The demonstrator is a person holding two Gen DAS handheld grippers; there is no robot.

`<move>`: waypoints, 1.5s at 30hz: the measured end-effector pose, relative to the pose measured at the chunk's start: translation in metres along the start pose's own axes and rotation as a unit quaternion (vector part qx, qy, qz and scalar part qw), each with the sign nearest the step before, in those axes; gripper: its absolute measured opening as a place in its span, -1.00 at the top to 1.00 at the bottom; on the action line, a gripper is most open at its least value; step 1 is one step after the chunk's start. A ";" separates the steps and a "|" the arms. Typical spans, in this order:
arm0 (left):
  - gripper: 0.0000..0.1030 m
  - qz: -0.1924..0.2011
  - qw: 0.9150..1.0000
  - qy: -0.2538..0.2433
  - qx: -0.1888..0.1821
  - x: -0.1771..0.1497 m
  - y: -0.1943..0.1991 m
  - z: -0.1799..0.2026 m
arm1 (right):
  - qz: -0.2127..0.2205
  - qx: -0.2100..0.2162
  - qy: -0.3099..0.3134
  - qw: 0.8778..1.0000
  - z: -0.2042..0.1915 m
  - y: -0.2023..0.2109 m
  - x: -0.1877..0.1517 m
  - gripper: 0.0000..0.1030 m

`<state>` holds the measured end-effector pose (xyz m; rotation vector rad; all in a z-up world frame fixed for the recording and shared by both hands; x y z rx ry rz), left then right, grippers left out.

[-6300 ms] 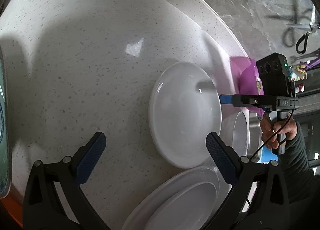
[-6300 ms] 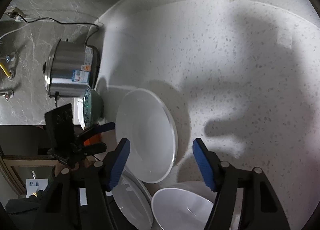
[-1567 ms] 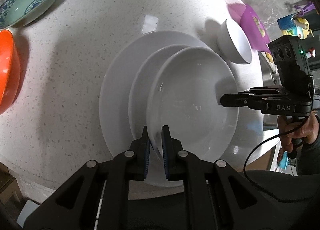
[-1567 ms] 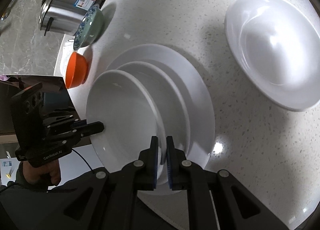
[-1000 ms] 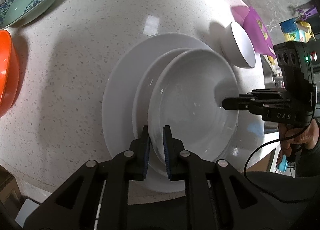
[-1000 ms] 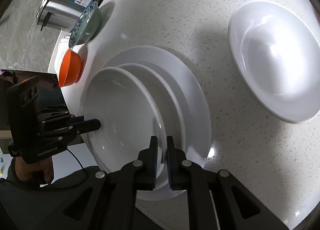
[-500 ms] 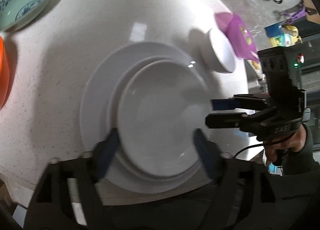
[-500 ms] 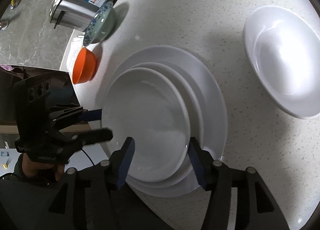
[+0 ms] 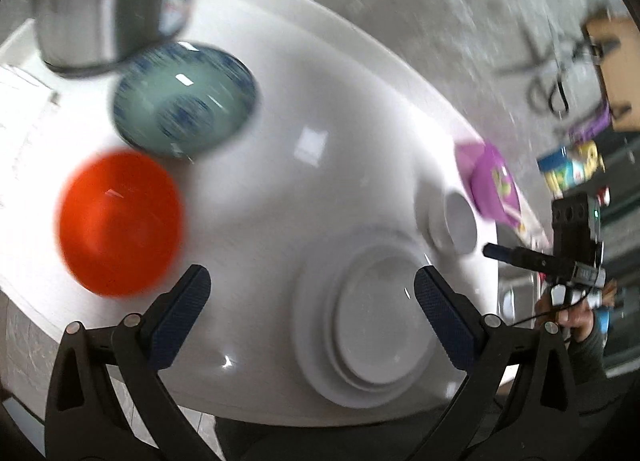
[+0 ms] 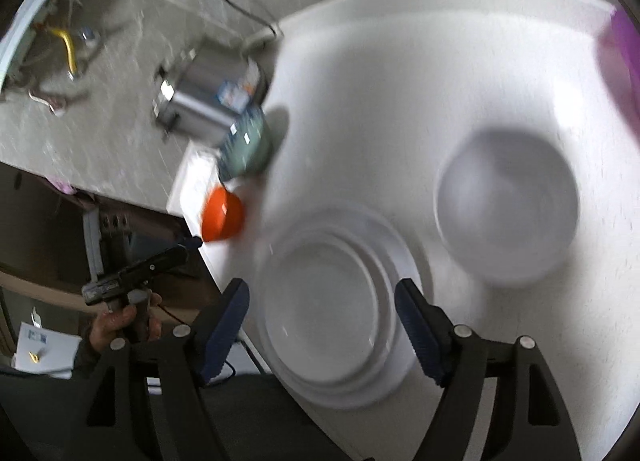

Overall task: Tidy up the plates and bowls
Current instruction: 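Move both tools to the blue-patterned green bowl beside the rice cooker, then close the left tool on the bowl rim while the right tool grips the opposite rim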

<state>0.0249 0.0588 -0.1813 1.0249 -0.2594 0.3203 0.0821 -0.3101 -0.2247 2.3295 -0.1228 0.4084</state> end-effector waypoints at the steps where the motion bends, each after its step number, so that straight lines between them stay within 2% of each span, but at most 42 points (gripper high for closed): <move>1: -0.99 0.006 1.000 0.005 0.008 0.008 0.007 -0.011 | 0.007 0.005 0.008 1.000 -0.009 -0.002 0.010 -0.52; 5: -0.99 0.030 0.999 0.010 0.031 0.050 0.029 -0.057 | 0.019 0.016 0.048 0.999 -0.043 -0.022 0.043 -0.52; 8: -0.99 0.026 0.998 0.003 0.048 0.078 0.029 -0.089 | 0.016 0.007 0.064 0.998 -0.060 -0.047 0.070 -0.52; 11: -0.99 0.013 0.998 -0.001 0.060 0.100 0.017 -0.122 | 0.003 0.005 0.053 0.999 -0.072 -0.084 0.094 -0.43; 14: -0.99 -0.001 0.998 -0.003 0.055 0.115 0.005 -0.149 | -0.015 0.010 0.032 0.999 -0.079 -0.123 0.109 -0.34; 18: -0.98 -0.013 0.999 0.002 0.046 0.128 -0.016 -0.176 | -0.046 -0.001 0.026 0.999 -0.086 -0.170 0.116 -0.30; 21: -0.97 -0.020 0.999 0.000 0.031 0.128 -0.030 -0.182 | -0.067 -0.009 0.014 0.998 -0.084 -0.202 0.119 -0.30; 26: -0.94 -0.004 0.999 0.001 0.044 0.126 -0.044 -0.189 | -0.078 -0.008 -0.011 0.997 -0.079 -0.235 0.124 -0.29; 29: -0.93 0.006 0.997 0.003 0.073 0.126 -0.051 -0.197 | -0.087 -0.016 -0.010 0.996 -0.077 -0.249 0.125 -0.28; 32: -0.75 0.004 0.997 0.009 0.079 0.125 -0.055 -0.200 | -0.091 -0.028 -0.011 0.995 -0.072 -0.259 0.125 -0.21; 34: -0.72 -0.001 0.997 0.008 0.080 0.124 -0.059 -0.201 | -0.092 -0.030 -0.019 0.995 -0.067 -0.264 0.124 -0.17; 36: -0.44 -0.005 0.997 0.007 0.076 0.126 -0.065 -0.199 | -0.094 -0.033 -0.021 0.995 -0.066 -0.268 0.125 -0.12; 40: -0.24 -0.010 0.997 0.013 0.071 0.130 -0.073 -0.200 | -0.097 -0.037 -0.023 0.994 -0.064 -0.273 0.125 -0.04; 45: 0.36 -0.026 0.998 0.011 0.060 0.131 -0.089 -0.195 | -0.101 -0.041 -0.031 0.994 -0.059 -0.275 0.126 0.05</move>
Point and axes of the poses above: each gripper's, at about its wrist camera, not at the fingertips, and y roughly against the way its jaws point, z to its right, x to its top, the point moved 7 cm from there along -y, roughly the way its jaws point, and after that the axes turned 3 degrees about z, right-handed, at the moved point
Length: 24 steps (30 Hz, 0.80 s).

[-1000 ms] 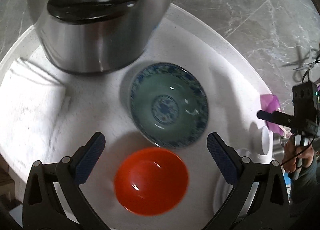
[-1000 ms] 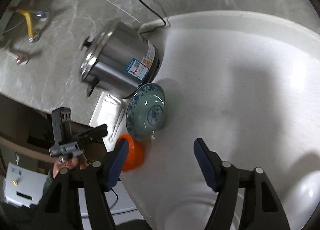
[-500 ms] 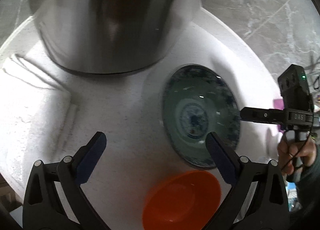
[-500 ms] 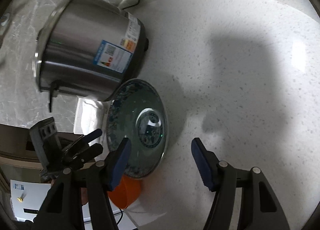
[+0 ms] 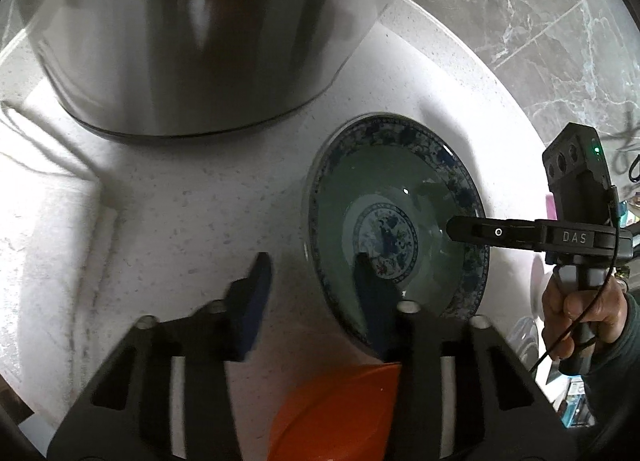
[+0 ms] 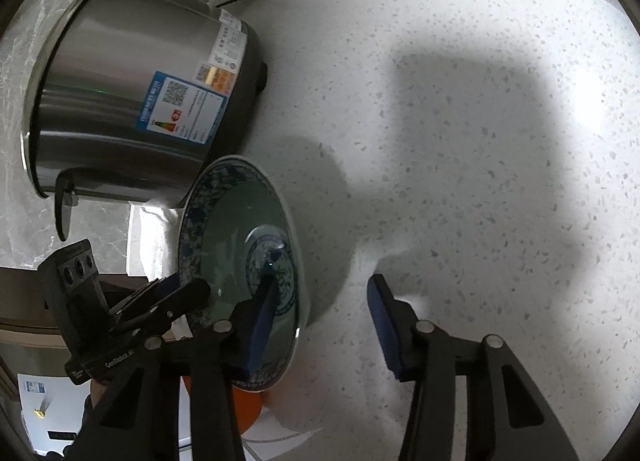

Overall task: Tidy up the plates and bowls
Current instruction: 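Close the left tool on the bowl rim while the right tool grips the opposite rim, then carry the blue-patterned bowl with both tools toward the sink and lower it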

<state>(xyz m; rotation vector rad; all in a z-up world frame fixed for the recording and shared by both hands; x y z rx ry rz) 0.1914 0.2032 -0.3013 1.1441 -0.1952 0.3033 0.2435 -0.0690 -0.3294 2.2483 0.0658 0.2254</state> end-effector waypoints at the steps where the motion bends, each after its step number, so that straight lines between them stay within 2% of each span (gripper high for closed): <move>1: 0.38 -0.003 1.000 0.001 -0.003 0.000 -0.003 0.001 | 0.000 0.002 -0.002 1.000 0.001 0.000 0.001 0.06; 4: 0.39 -0.011 1.000 0.001 -0.011 -0.001 -0.013 0.008 | 0.001 -0.002 0.000 1.000 -0.004 -0.005 0.001 0.10; 5: 0.45 -0.013 1.000 0.000 -0.012 -0.001 -0.015 0.010 | 0.000 -0.004 0.001 1.000 -0.005 -0.006 0.001 0.15; 7: 0.53 -0.014 1.000 -0.001 -0.014 0.000 -0.018 0.012 | -0.002 -0.008 0.001 1.000 -0.005 -0.008 0.000 0.32; 11: 0.77 -0.010 1.000 -0.002 -0.012 0.007 -0.021 0.017 | 0.001 -0.003 0.001 1.000 -0.010 -0.014 0.000 0.51; 15: 0.77 -0.011 1.000 -0.007 -0.012 0.008 -0.024 0.027 | 0.003 -0.004 0.006 1.000 -0.016 -0.016 -0.002 0.77; 24: 0.77 -0.013 1.000 -0.016 -0.014 0.015 -0.025 0.037 | 0.017 -0.014 -0.005 1.000 -0.014 -0.009 -0.004 0.78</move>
Point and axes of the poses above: each gripper's, at about its wrist camera, not at the fingertips, and y roughly against the way its jaws point, z to its right, x to its top, the point moved 7 cm from there along -y, roughly the way its jaws point, and after that the axes turned 3 degrees about z, right-handed, at the moved point
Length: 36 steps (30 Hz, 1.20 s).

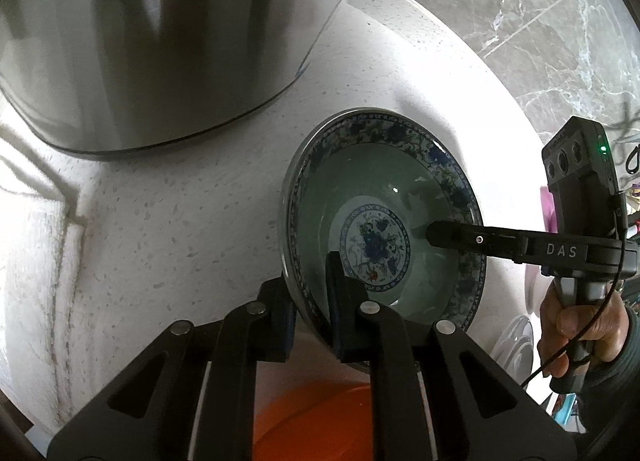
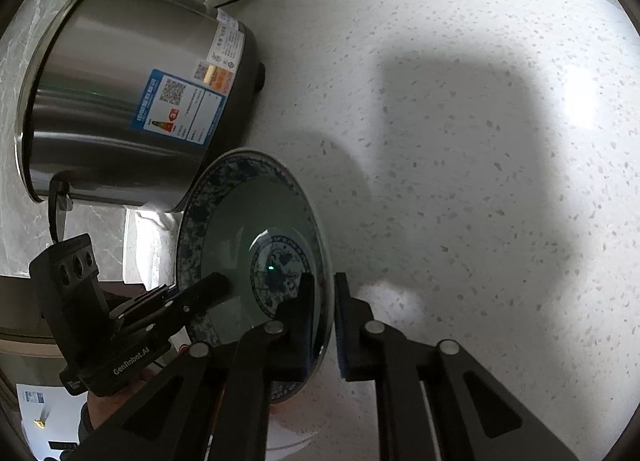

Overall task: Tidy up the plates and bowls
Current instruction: 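Carry the blue-patterned bowl with both tools toward the sink and lower it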

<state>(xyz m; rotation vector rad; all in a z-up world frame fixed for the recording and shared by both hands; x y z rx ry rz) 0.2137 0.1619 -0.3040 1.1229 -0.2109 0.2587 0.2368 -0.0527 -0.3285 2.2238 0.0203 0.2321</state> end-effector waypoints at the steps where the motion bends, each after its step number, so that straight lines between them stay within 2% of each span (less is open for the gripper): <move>1: 0.77 -0.001 1.000 0.003 -0.004 0.001 0.000 0.002 | 0.004 -0.001 -0.001 1.000 0.000 0.004 0.000 0.78; 14: 0.77 0.004 1.000 -0.022 -0.020 -0.003 0.016 0.046 | 0.035 -0.001 -0.014 0.999 0.008 0.045 -0.014 0.78; 22: 0.77 0.004 0.998 -0.052 -0.030 -0.021 0.035 0.097 | 0.066 0.004 -0.032 0.997 0.018 0.087 -0.039 0.77; 29: 0.77 0.003 0.994 -0.093 -0.051 -0.055 0.047 0.184 | 0.104 0.008 -0.048 0.993 0.049 0.150 -0.088 0.77; 36: 0.77 -0.007 0.989 -0.128 -0.078 -0.125 0.045 0.295 | 0.141 0.000 -0.069 0.988 0.108 0.229 -0.155 0.77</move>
Point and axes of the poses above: each gripper's, at about its wrist camera, not at the fingertips, and y roughly against the way its jaws point, z to its right, x to its top, the point moved 7 cm from there along -y, roughly the way its jaws point, and after that the axes turned 3 degrees about z, right-handed, at the moved point
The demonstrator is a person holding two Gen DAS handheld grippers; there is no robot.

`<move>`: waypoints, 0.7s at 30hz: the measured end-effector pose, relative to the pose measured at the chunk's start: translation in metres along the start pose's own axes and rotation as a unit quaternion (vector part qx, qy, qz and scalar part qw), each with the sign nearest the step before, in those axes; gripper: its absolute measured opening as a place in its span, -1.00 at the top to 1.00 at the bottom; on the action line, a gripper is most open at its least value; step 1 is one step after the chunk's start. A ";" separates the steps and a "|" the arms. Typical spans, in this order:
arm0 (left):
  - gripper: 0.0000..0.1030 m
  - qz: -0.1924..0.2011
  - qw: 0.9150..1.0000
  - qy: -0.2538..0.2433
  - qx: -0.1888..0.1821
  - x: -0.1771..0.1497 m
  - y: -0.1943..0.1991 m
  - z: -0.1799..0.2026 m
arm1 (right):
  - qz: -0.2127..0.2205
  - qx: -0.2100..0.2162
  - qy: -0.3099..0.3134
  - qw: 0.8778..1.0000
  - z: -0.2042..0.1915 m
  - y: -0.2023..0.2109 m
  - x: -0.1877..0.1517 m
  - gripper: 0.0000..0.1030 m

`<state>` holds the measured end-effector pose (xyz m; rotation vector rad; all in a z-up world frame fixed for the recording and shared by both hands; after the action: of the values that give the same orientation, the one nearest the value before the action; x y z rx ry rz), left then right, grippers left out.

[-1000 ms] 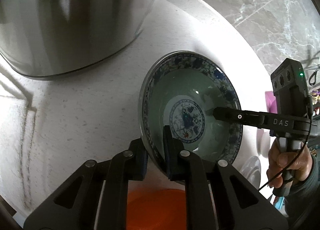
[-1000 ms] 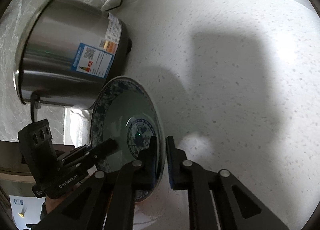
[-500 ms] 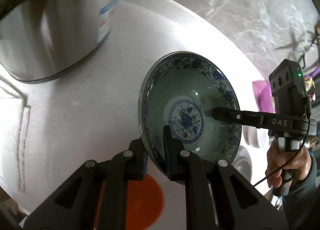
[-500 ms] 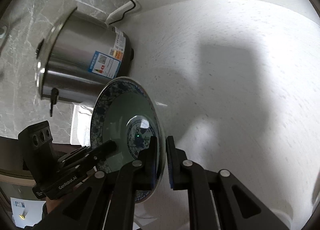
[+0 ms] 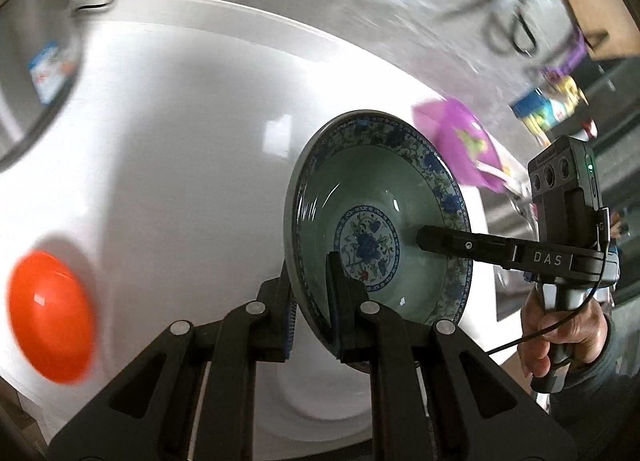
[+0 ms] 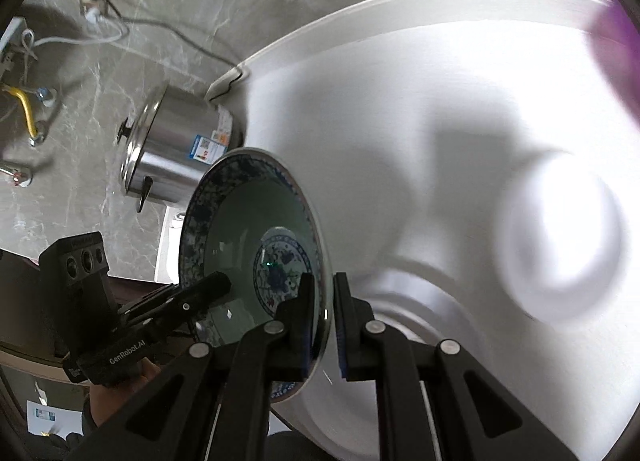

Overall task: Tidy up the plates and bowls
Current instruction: 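Carry the blue-patterned bowl with both tools toward the sink and lower it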

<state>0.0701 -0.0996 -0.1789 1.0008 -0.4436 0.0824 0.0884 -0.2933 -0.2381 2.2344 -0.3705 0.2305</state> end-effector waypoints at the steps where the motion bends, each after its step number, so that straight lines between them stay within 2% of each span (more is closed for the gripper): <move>1: 0.77 -0.003 1.000 -0.005 -0.004 -0.007 -0.005 0.018 | 0.003 -0.003 -0.005 1.000 0.010 0.010 -0.005 0.77; 7: 0.77 -0.032 0.998 -0.035 -0.029 -0.052 -0.045 0.112 | 0.024 -0.018 -0.041 0.999 0.074 0.072 -0.042 0.77; 12: 0.77 -0.064 0.995 -0.060 -0.043 -0.089 -0.090 0.175 | 0.032 -0.037 -0.074 0.996 0.125 0.102 -0.068 0.75; 21: 0.77 -0.117 0.987 -0.101 -0.040 -0.134 -0.164 0.235 | 0.035 -0.066 -0.118 0.990 0.195 0.122 -0.101 0.76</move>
<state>-0.0835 -0.3656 -0.2545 0.9787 -0.5078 -0.2485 -0.0402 -0.4993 -0.3022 2.1237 -0.5759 -0.0228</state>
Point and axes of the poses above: each gripper's, at about its wrist camera, not at the fingertips, and y roughly against the way its jaws point, z to its right, x to its top, the point moved 7 cm from there along -y, roughly the way its jaws point, and after that the axes turned 3 degrees about z, right-handed, at the moved point
